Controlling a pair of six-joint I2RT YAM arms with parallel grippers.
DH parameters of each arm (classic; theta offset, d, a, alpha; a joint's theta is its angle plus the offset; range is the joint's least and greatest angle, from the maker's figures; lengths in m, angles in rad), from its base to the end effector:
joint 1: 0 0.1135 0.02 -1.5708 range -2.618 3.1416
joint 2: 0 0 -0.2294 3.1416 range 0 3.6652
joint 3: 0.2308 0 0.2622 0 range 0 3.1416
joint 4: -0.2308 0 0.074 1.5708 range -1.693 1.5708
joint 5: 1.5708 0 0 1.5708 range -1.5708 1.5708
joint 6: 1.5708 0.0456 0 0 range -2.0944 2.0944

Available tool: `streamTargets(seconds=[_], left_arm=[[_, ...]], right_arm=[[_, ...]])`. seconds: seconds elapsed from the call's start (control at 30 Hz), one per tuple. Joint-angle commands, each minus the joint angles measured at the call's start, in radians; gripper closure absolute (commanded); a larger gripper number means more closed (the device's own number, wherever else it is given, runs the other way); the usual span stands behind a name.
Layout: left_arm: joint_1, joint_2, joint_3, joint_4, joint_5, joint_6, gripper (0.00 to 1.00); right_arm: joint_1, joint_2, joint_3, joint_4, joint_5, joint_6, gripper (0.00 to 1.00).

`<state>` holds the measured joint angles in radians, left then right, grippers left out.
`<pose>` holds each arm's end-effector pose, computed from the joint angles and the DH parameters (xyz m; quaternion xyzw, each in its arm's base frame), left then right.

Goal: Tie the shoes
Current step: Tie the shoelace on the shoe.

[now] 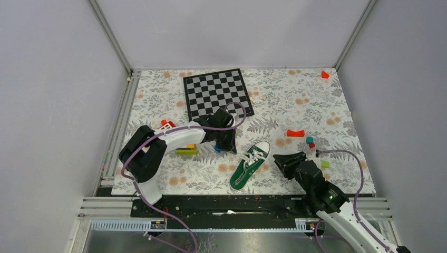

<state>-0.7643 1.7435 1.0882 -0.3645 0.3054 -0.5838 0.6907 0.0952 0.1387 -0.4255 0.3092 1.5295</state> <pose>0.2503 -0.2589 0.1314 0.1269 0.9435 -0.2822 0.1187 0.1268 0.0868 0.1626 0.4121 0.7125 0.4389 0.3603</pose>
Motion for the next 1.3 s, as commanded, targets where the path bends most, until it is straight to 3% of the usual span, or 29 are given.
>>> streamTargets(seconds=[0.0,0.07,0.3,0.8,1.27], left_arm=[[0.008,-0.032,0.015,0.016,-0.007,0.007,1.00],[0.008,-0.034,0.016,0.018,-0.008,0.007,1.00],[0.008,-0.042,0.011,0.022,-0.004,0.004,1.00],[0.008,-0.032,0.028,0.022,0.003,0.002,1.00],[0.007,-0.039,0.032,0.018,0.003,0.005,1.00]], right_arm=[[-0.005,0.029,-0.008,-0.263,0.062,-0.114,0.49],[-0.005,0.057,0.035,-0.270,0.071,-0.171,0.45],[0.006,0.298,0.198,-0.194,-0.027,-0.376,0.44],[0.238,0.602,0.380,0.062,-0.076,-0.409,0.37],[0.273,0.770,0.418,0.200,-0.141,-0.406,0.45]])
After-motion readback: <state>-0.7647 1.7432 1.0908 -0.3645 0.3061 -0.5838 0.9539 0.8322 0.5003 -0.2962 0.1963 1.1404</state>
